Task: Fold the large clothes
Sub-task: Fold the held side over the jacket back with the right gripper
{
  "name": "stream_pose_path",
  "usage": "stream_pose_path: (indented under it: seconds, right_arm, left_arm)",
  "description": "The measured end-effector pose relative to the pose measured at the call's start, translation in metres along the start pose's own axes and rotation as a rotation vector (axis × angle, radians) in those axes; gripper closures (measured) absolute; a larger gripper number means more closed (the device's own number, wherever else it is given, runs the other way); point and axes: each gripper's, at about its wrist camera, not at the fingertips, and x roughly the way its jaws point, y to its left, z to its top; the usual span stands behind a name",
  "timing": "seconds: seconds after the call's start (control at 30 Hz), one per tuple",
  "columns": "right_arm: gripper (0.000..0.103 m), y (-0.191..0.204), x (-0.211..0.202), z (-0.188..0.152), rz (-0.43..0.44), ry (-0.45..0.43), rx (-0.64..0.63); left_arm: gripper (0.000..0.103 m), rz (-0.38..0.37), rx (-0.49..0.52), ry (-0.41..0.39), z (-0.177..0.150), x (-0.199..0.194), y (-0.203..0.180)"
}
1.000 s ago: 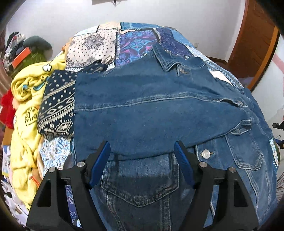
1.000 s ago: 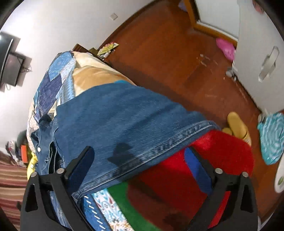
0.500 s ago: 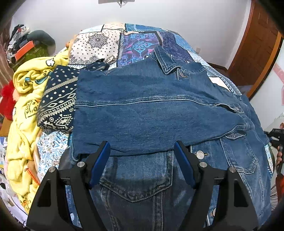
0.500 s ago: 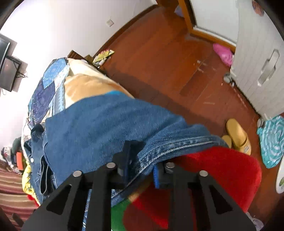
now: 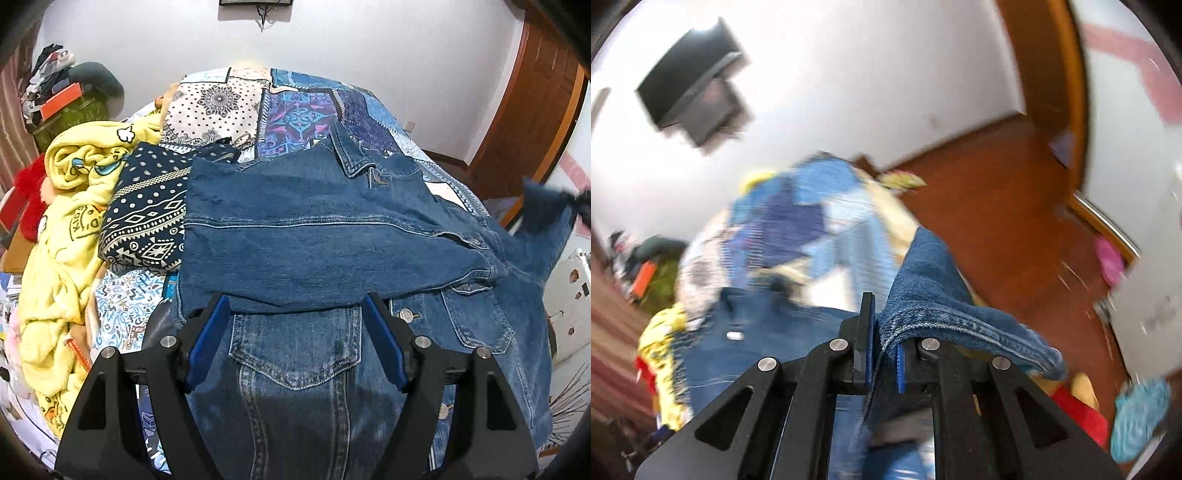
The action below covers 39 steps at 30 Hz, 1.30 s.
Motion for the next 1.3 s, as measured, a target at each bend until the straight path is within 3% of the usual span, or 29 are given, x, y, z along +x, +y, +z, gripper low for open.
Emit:
stream_pose_path:
  seconds: [0.13,0.3,0.43,0.67,0.87,0.97,1.03,1.17,1.3]
  right_arm:
    - [0.095,0.061,0.004,-0.01,0.113,0.025,-0.098]
    - [0.095,0.112,0.057,-0.065,0.123,0.18,-0.239]
    - [0.095,0.121,0.091,-0.112,0.148,0.321,-0.232]
    - [0.095,0.124,0.096,-0.144,0.129,0.393,-0.272]
    - [0.094,0.122,0.095,-0.162,0.111,0.465,-0.323]
    - [0.079,0.119,0.099,-0.171,0.097,0.552,-0.324]
    - [0.066,0.117,0.092,-0.174,0.09,0.542,-0.34]
    - [0.062,0.109,0.061,-0.164,0.053,0.411,-0.384]
    - [0.041,0.085,0.032,-0.141,0.032,0.283,-0.349]
  left_arm:
    - [0.03,-0.005,0.0,-0.012,-0.006,-0.008,0.004]
    - [0.03,-0.002,-0.003,-0.007,-0.019,-0.014,0.013]
    - [0.03,0.002,0.0,0.007,-0.027,-0.016,0.021]
    - [0.03,0.016,-0.017,0.024,-0.034,-0.012,0.029]
    - [0.03,0.005,0.023,0.033,-0.032,-0.009,0.009]
    - [0.03,-0.007,0.058,0.03,-0.026,-0.009,-0.008]
    - [0.03,-0.022,0.087,0.019,-0.017,-0.01,-0.022]
    - [0.03,-0.044,0.162,-0.01,0.005,-0.012,-0.056]
    - [0.028,-0.079,0.264,-0.041,0.029,-0.009,-0.103]
